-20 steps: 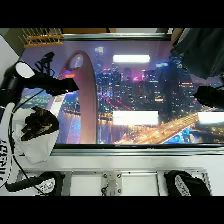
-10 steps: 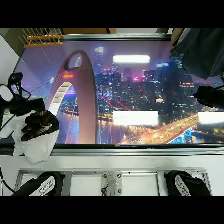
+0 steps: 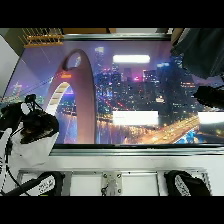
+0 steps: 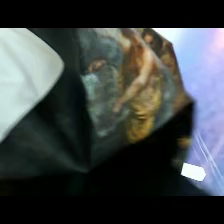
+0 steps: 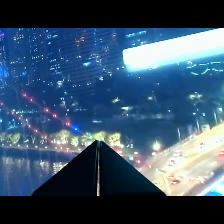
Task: Fold the clothes and pants, and hang the long-sleeved shirts on hangers.
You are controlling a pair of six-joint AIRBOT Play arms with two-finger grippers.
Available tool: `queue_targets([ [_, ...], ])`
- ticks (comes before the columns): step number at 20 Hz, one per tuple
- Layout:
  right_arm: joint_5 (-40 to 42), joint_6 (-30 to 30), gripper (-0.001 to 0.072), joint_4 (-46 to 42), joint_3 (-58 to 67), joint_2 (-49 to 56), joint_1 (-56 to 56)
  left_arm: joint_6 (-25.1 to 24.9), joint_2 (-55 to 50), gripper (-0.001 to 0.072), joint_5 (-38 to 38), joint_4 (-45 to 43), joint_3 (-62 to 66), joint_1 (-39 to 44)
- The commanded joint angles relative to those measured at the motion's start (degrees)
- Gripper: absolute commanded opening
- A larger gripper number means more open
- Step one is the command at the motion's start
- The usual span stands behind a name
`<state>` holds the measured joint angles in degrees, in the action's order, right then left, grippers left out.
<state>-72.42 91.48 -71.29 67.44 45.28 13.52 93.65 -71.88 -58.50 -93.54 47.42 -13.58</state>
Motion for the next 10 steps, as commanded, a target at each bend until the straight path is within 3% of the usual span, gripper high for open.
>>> queue_targets([
  [1,0.00,0.02,0.0017,0.00,-0.02,0.02,-0.04,-0.26,0.02,0.0006,0.07,7.45,-0.81,-0.09],
  [5,0.00,0.02,0.0016,0.00,-0.02,0.24,-0.04,-2.19,7.15,0.0005,0.57,17.40,6.49,6.21],
  [10,0.00,0.04,0.0017,0.00,-0.02,0.28,-0.04,-9.11,11.56,0.0005,3.21,19.91,23.10,29.64],
])
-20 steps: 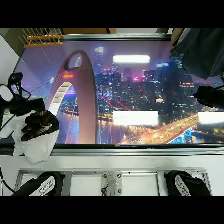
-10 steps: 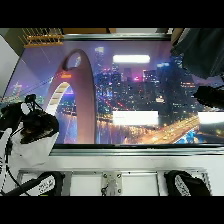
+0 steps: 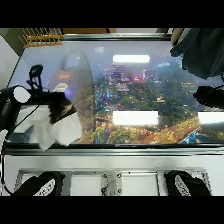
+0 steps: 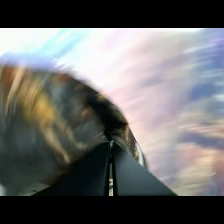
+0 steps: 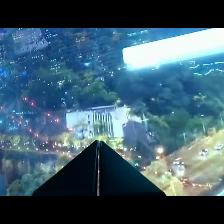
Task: Fold the clothes and pants, and hang the long-sleeved shirts on hangers.
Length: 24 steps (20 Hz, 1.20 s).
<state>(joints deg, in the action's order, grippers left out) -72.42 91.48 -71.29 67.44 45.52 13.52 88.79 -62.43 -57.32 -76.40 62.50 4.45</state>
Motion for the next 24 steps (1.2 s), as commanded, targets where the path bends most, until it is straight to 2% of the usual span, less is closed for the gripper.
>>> queue_targets([
  [1,0.00,0.02,0.0017,0.00,-0.02,0.04,-0.04,-6.40,1.79,0.0005,3.04,2.80,11.02,16.94],
  [3,0.02,0.04,0.0017,0.02,-0.02,0.04,-0.04,-9.33,-0.13,0.0005,3.78,2.82,15.96,26.21],
  [6,0.02,0.04,0.0017,0.00,-0.02,0.04,-0.04,-12.33,-5.92,0.0005,0.61,2.56,22.75,36.28],
  [10,0.00,0.04,0.0017,0.00,-0.02,0.04,-0.04,-12.87,-15.04,0.0006,-4.70,2.47,27.26,41.40],
  [11,0.00,0.04,0.0017,0.02,-0.02,0.04,-0.04,-11.47,-17.14,0.0123,-5.38,2.43,27.45,41.31],
  [12,0.02,0.04,0.0017,0.00,-0.02,0.04,-0.04,-10.03,-18.71,0.0476,-5.62,2.45,27.43,40.59],
  [13,0.00,0.04,0.0016,0.02,-0.02,0.04,-0.04,-6.99,-19.91,0.0633,-5.95,2.47,27.43,39.04],
  [16,0.00,0.04,0.0017,0.00,-0.02,0.04,-0.04,1.36,-19.91,0.0626,-6.54,2.67,25.81,31.26],
  [18,0.00,0.04,0.0016,0.00,-0.02,0.04,-0.04,4.61,-17.86,0.0626,-6.78,3.21,20.26,25.81],
  [21,0.00,0.04,0.0017,0.02,-0.02,0.04,-0.04,6.67,-15.74,0.0626,-6.60,6.43,8.28,19.89],
  [24,0.00,0.04,0.0017,0.04,-0.02,0.04,-0.04,6.29,-17.51,0.0625,-3.78,16.85,-0.94,17.16],
])
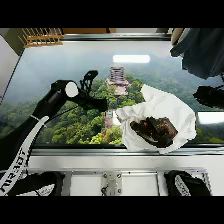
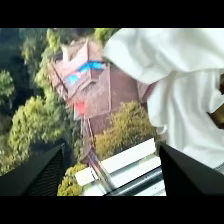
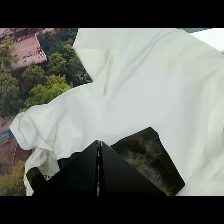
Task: Fold the clothes and pants, and hang the long-sleeved shirts on hangers.
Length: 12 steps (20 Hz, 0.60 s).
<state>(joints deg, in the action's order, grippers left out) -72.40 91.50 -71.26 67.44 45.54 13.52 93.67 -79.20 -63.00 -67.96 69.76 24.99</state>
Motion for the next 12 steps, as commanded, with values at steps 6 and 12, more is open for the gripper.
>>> queue_targets([
  [6,-0.02,0.02,0.0017,0.04,-0.02,0.00,-0.04,-5.42,-12.81,0.0625,8.02,24.44,-2.60,-0.63],
  [12,-0.02,0.02,0.0017,3.63,-0.02,0.02,-0.04,-3.32,-27.34,0.0626,4.74,24.02,14.75,0.07],
])
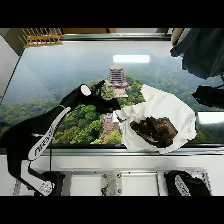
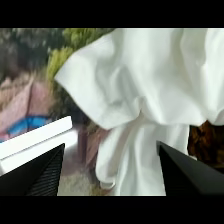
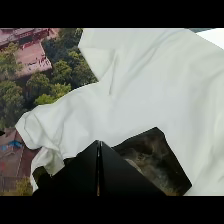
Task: Fold the clothes and pants, and hang the long-sleeved shirts on hangers.
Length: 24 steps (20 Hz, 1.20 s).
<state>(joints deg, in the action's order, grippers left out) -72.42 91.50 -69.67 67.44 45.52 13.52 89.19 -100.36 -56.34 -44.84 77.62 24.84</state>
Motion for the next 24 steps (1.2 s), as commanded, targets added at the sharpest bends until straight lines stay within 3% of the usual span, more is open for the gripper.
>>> queue_targets([
  [1,0.00,0.02,0.0017,2.49,-0.02,0.02,-0.04,1.49,-8.09,0.0625,-3.65,1.01,8.68,0.22],
  [5,0.02,0.02,0.0017,2.93,-0.02,0.04,-0.04,1.73,-14.21,0.0626,-9.35,0.96,16.37,2.67],
  [9,0.02,0.02,0.0017,2.91,-0.02,0.04,-0.04,2.32,-17.86,0.0613,-9.73,-1.40,21.99,6.21],
  [11,0.02,0.02,0.0017,2.93,-0.02,0.04,-0.04,4.83,-18.47,0.0034,-10.95,-8.48,24.09,6.58],
  [12,0.04,0.02,0.0017,2.91,-0.02,0.04,-0.04,4.94,-18.27,0.0006,-12.09,-11.23,25.11,6.03],
  [17,0.20,-2.38,0.0018,1.11,-0.02,0.26,0.02,4.70,-12.50,0.0005,-18.84,-26.27,32.00,-2.34],
  [20,0.52,-2.40,0.0023,-4.79,-0.02,2.93,0.13,4.11,-7.89,0.0005,-20.31,-27.93,32.35,-8.48],
  [21,0.74,-3.17,0.0061,-6.12,-0.02,4.55,0.17,4.09,-6.84,0.0005,-20.87,-27.91,32.35,-10.38],
  [22,1.18,-5.33,0.0184,-6.21,-0.02,6.75,0.70,4.00,-6.10,0.0005,-21.40,-27.96,32.35,-12.02],
  [24,2.58,-8.66,0.0194,-6.23,-0.02,11.85,2.27,3.28,-4.85,0.0005,-22.14,-28.04,32.35,-15.12],
])
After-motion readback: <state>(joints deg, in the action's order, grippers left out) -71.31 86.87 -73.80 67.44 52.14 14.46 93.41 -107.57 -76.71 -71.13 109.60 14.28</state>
